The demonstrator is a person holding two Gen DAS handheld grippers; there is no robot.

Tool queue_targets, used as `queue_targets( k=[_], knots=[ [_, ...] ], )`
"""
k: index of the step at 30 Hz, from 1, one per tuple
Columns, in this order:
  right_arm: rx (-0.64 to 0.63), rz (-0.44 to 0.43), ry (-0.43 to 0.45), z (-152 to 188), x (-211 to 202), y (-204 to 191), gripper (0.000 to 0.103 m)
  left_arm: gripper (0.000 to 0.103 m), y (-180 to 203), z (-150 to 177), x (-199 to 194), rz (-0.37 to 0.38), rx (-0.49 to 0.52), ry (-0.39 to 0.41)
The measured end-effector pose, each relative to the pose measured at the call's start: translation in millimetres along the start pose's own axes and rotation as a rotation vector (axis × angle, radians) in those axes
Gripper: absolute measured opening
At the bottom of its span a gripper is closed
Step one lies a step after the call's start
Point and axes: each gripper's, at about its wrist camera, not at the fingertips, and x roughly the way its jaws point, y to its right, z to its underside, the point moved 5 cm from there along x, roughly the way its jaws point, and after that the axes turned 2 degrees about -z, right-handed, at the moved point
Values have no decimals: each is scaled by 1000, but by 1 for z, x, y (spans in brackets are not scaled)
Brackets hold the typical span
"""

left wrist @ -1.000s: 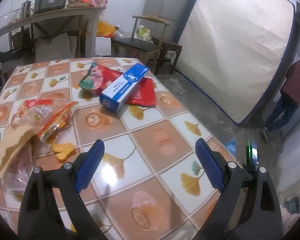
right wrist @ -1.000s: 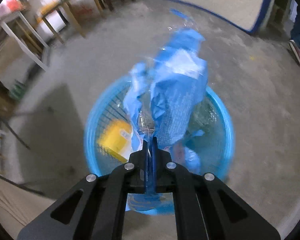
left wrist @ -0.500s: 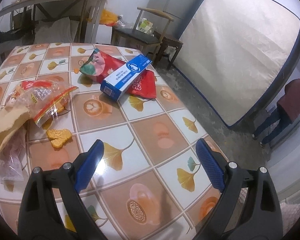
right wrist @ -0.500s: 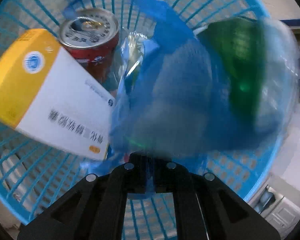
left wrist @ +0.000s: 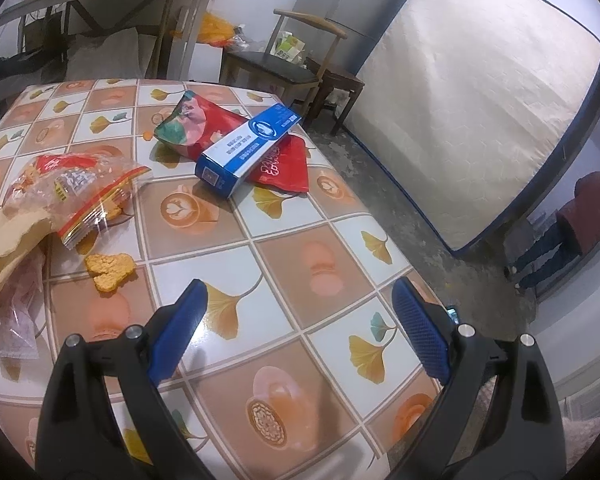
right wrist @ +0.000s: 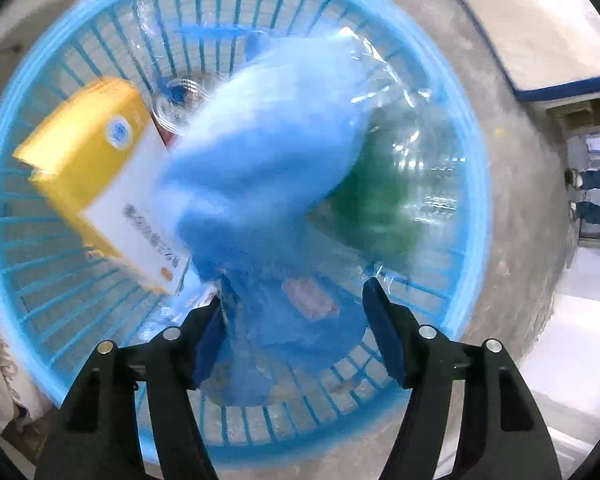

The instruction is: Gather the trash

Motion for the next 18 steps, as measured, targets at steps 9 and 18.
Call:
queue_targets(
  k=[9, 18],
  knots=[
    [160, -170, 233, 52, -91, 21, 77, 90, -3, 8, -16, 30, 15, 18],
    [439, -326, 401, 49, -108, 35, 50, 90, -14, 9, -32, 40, 2, 50]
  ],
)
